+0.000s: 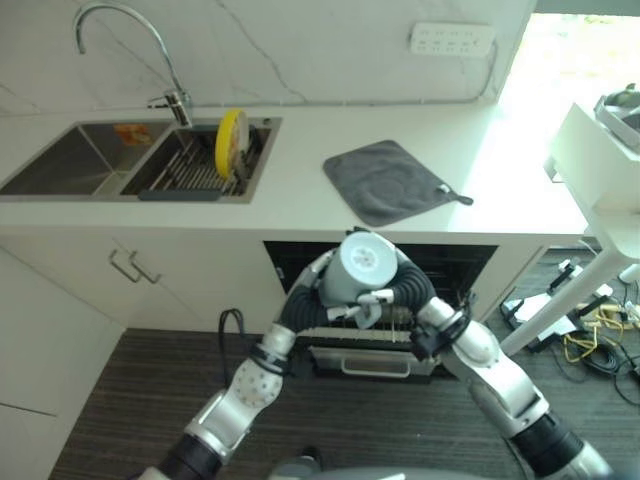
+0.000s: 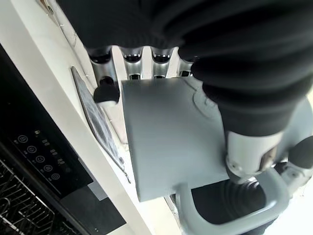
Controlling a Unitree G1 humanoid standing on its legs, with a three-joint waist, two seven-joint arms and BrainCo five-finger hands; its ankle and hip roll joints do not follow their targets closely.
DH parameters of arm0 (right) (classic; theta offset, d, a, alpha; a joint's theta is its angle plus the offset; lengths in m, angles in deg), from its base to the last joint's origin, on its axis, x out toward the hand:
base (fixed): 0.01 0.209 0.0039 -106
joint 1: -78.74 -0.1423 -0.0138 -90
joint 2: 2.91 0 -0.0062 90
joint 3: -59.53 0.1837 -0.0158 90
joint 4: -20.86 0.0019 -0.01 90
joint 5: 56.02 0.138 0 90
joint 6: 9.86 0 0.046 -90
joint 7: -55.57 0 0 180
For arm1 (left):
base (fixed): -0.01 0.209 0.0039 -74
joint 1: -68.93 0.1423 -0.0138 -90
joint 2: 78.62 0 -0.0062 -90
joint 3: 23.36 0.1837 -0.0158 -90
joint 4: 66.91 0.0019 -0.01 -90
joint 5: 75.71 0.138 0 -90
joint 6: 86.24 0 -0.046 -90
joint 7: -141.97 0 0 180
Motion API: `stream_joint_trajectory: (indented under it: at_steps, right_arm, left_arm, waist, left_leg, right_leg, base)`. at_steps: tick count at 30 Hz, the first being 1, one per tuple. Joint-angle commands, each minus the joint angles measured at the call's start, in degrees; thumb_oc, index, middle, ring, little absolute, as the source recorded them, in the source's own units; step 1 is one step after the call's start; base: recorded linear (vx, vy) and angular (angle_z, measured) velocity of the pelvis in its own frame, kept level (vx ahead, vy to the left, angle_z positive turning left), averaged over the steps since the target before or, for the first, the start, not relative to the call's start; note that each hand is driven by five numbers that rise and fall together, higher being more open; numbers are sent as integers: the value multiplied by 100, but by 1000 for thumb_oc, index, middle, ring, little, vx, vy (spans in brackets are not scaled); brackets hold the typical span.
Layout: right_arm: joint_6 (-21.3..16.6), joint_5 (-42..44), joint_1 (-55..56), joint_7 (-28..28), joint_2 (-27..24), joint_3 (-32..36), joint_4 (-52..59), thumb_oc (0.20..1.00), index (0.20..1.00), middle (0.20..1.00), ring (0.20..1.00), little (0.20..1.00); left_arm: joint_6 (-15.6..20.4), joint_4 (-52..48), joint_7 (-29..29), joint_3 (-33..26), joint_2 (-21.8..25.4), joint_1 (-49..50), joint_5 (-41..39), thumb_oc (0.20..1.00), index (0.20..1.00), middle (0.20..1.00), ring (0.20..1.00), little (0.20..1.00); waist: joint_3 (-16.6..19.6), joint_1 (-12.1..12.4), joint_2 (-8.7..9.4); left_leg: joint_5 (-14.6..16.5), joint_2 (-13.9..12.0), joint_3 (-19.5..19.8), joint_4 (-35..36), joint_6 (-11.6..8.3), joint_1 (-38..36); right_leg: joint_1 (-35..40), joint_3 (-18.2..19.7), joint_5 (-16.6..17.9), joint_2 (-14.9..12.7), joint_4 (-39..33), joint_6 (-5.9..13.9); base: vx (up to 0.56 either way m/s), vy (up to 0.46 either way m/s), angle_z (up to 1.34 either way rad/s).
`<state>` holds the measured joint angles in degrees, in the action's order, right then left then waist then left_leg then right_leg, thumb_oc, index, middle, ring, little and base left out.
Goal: Place the dishes in the dishwasher.
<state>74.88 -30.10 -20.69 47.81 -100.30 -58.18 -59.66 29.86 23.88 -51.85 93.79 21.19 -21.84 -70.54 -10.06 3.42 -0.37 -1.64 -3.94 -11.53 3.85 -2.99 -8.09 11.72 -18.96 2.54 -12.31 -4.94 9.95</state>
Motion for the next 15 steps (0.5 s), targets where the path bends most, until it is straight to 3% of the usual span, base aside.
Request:
stream_joint_trajectory:
  at_steps: [1,15]
  right_arm:
    - [-187,70,-577,40,284,-74,123,200,200,200,200,200]
    - [-560,-602,-639,360,199,-43,159,200,200,200,200,200]
  left_arm:
    - [459,-105,-22,337,108,-608,125,200,200,200,200,200]
    - [425,-52,-45,372,104,-622,143,200,200,200,200,200]
  waist:
    - [-19,144,119]
    - [-47,143,110]
  left_leg:
    - [880,-95,114,-650,93,-78]
    - [909,-80,132,-702,110,-60]
  right_leg:
    - [-178,316,-594,-110,606,-114]
    - [-188,340,-611,-111,638,-116]
  base:
    - [0,0,0]
    - [0,0,0]
